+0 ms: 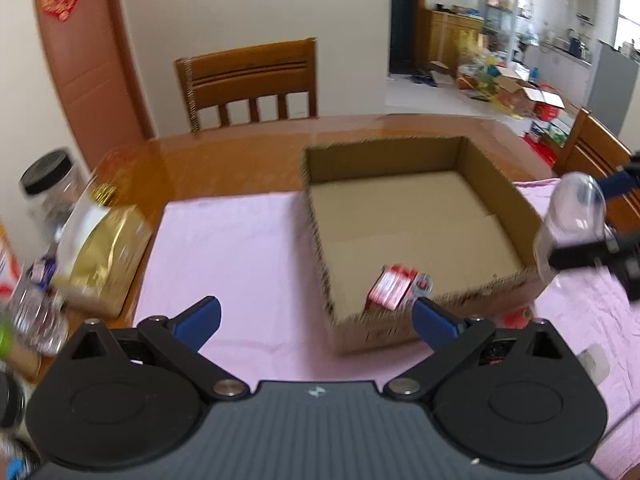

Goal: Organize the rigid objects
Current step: 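Carry the red train and clear jar into the cardboard box and release both, then move both tools back over the remaining items on the towel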

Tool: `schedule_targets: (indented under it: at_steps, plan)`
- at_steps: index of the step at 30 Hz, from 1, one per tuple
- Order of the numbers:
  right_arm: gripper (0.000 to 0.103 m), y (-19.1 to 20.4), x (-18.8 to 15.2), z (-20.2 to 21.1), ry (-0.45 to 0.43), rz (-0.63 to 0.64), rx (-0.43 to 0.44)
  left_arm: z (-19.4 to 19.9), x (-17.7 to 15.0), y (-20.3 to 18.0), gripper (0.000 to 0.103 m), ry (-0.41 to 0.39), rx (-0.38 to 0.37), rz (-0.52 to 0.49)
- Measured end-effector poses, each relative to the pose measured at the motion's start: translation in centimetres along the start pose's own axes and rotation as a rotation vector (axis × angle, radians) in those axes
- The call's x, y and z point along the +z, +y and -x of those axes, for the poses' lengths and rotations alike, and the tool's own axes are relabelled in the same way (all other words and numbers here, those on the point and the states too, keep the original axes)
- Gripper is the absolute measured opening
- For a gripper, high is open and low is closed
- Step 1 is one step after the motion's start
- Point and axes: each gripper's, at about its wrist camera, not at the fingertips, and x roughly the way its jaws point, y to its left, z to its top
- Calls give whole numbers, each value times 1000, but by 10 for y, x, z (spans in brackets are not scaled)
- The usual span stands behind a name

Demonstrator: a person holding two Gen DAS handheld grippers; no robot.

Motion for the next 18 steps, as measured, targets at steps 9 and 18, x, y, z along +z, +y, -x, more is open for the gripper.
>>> schedule_targets:
  at_steps: [9,18]
  plan:
    - [94,-11,26,-37,13,-11,-12,15,-30,12,101,31,71,38]
    - [103,-6,29,-45,-5,7,-26,19,-43,16,101,58,99,93]
